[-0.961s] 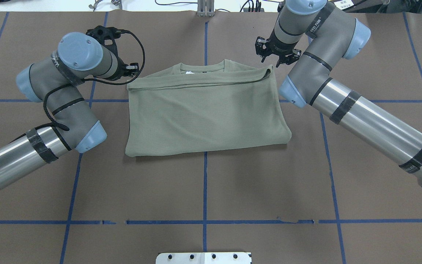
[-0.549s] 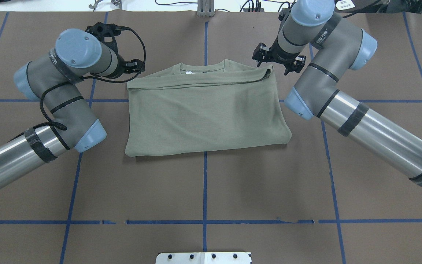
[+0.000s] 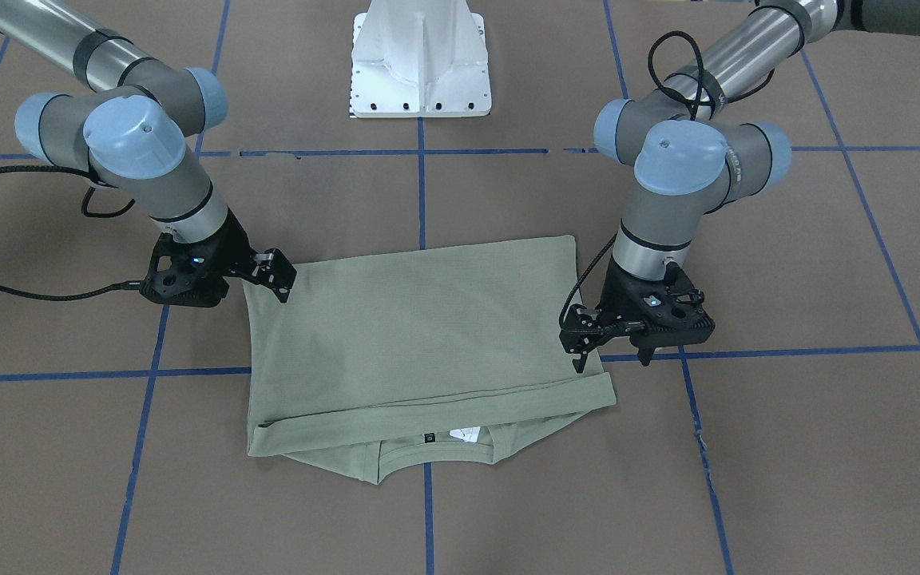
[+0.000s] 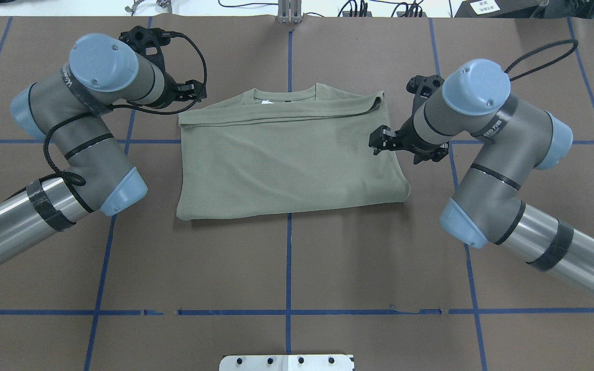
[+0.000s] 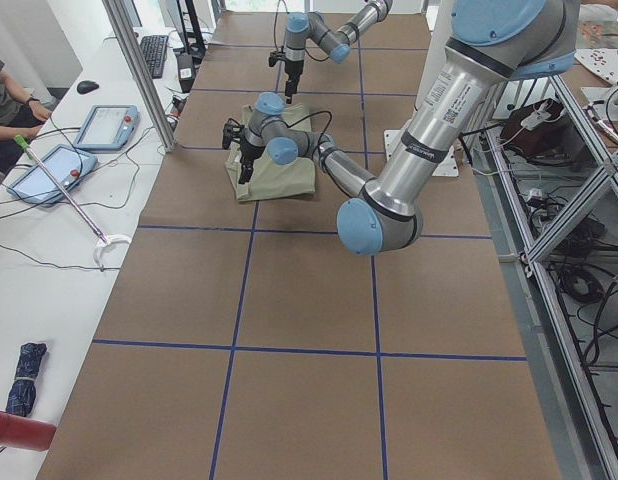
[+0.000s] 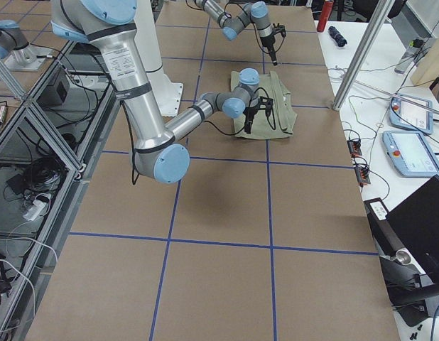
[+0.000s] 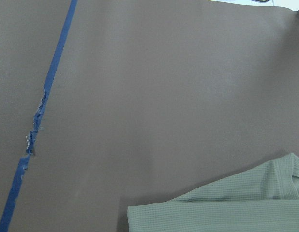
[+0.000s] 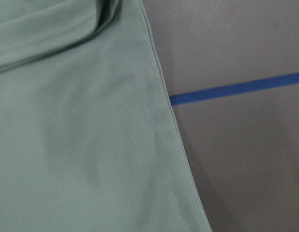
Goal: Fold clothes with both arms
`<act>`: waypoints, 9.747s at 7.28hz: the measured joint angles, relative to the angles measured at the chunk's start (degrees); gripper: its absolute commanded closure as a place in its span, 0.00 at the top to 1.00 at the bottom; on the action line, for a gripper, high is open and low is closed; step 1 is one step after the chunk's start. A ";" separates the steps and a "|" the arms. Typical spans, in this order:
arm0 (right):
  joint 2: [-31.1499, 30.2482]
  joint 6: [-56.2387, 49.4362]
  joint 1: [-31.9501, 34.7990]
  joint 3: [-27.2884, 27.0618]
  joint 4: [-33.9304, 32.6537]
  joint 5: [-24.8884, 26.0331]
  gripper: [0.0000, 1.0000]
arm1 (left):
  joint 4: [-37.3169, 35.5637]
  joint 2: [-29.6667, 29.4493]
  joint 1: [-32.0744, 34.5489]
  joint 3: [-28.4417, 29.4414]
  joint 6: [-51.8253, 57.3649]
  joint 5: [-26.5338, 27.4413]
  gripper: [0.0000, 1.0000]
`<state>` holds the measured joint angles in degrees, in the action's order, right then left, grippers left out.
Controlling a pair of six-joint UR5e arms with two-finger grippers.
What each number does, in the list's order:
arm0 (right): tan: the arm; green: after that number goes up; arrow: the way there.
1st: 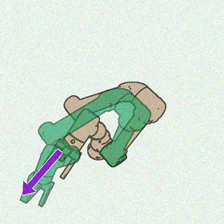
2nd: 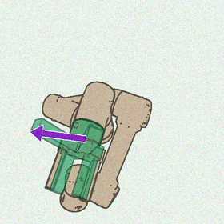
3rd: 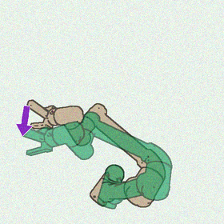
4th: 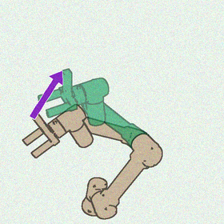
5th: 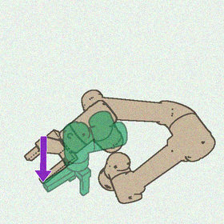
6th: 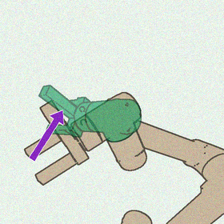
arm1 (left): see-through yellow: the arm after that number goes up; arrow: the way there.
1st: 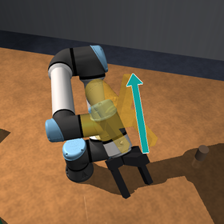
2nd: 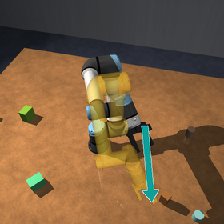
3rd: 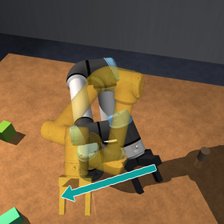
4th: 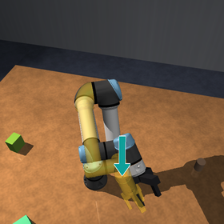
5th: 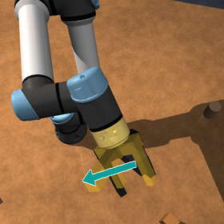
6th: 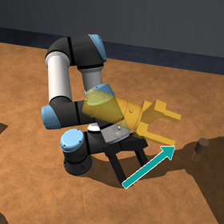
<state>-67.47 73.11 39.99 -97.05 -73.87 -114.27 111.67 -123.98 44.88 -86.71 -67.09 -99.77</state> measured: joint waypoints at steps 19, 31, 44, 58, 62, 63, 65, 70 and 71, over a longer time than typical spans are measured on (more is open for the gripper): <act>-29.62 5.36 -24.70 -28.61 0.04 -3.90 1.00 | -5.40 1.20 -0.76 -8.54 -2.48 0.18 1.00; -19.83 5.20 -2.52 -25.63 2.78 -2.29 1.00 | -5.30 0.55 -23.80 -10.16 -33.36 0.66 0.93; -19.78 5.20 -1.61 -25.47 2.85 -2.71 1.00 | -9.87 0.56 -16.44 -10.92 -31.49 0.30 0.00; -18.75 5.20 0.30 -24.35 2.83 -2.19 1.00 | 20.67 -25.12 -1.22 37.61 -9.62 10.25 1.00; -11.67 4.94 -0.43 -17.30 1.77 -1.31 1.00 | 13.97 -15.40 2.58 21.29 -0.63 -1.11 1.00; -8.69 3.98 -0.61 -14.87 0.27 -1.21 1.00 | 12.14 -10.02 2.81 13.68 1.07 -3.09 1.00; 0.20 -1.25 -1.77 -10.84 -8.83 0.16 1.00 | 8.68 -0.82 2.86 0.22 2.09 -6.69 1.00; 15.86 -4.75 -9.48 1.79 -18.18 6.53 1.00 | -0.33 6.88 1.62 -16.72 1.50 -9.51 1.00; 17.04 -4.89 -11.31 2.36 -20.67 7.28 1.00 | -0.38 7.22 1.51 -17.13 1.33 -9.54 1.00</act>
<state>-50.43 68.22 28.68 -94.68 -94.53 -106.99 111.29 -116.76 46.39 -103.84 -65.76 -109.32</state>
